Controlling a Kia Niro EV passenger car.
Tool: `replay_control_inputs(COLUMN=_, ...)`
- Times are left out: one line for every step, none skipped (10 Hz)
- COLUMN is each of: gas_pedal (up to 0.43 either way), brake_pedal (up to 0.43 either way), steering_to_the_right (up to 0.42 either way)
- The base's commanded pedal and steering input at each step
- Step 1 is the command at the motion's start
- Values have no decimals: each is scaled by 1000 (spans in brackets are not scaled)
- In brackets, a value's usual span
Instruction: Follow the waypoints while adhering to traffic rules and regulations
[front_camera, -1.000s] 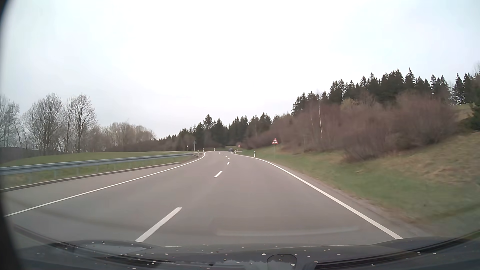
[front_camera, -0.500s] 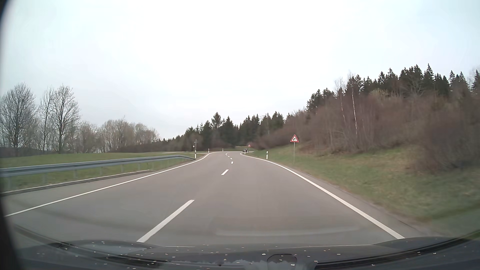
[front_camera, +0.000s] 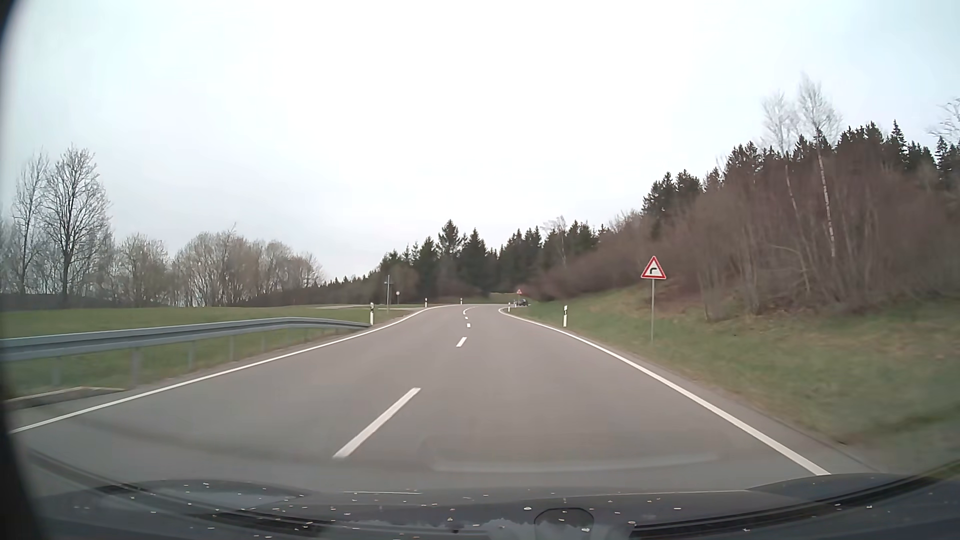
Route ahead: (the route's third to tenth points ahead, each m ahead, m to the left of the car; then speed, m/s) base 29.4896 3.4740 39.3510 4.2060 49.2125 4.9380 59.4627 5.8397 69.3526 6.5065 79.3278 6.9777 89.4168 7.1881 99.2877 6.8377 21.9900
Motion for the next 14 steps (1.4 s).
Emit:
replay_control_inputs(gas_pedal=311, brake_pedal=0, steering_to_the_right=-16)
replay_control_inputs(gas_pedal=311, brake_pedal=0, steering_to_the_right=-16)
replay_control_inputs(gas_pedal=311, brake_pedal=0, steering_to_the_right=-16)
replay_control_inputs(gas_pedal=311, brake_pedal=0, steering_to_the_right=-16)
replay_control_inputs(gas_pedal=311, brake_pedal=0, steering_to_the_right=-16)
replay_control_inputs(gas_pedal=311, brake_pedal=0, steering_to_the_right=-16)
replay_control_inputs(gas_pedal=311, brake_pedal=0, steering_to_the_right=-16)
replay_control_inputs(gas_pedal=311, brake_pedal=0, steering_to_the_right=-16)
replay_control_inputs(gas_pedal=311, brake_pedal=0, steering_to_the_right=-15)
replay_control_inputs(gas_pedal=311, brake_pedal=0, steering_to_the_right=-15)
replay_control_inputs(gas_pedal=311, brake_pedal=0, steering_to_the_right=-13)
replay_control_inputs(gas_pedal=311, brake_pedal=0, steering_to_the_right=-13)
replay_control_inputs(gas_pedal=311, brake_pedal=0, steering_to_the_right=-12)
replay_control_inputs(gas_pedal=311, brake_pedal=0, steering_to_the_right=-10)
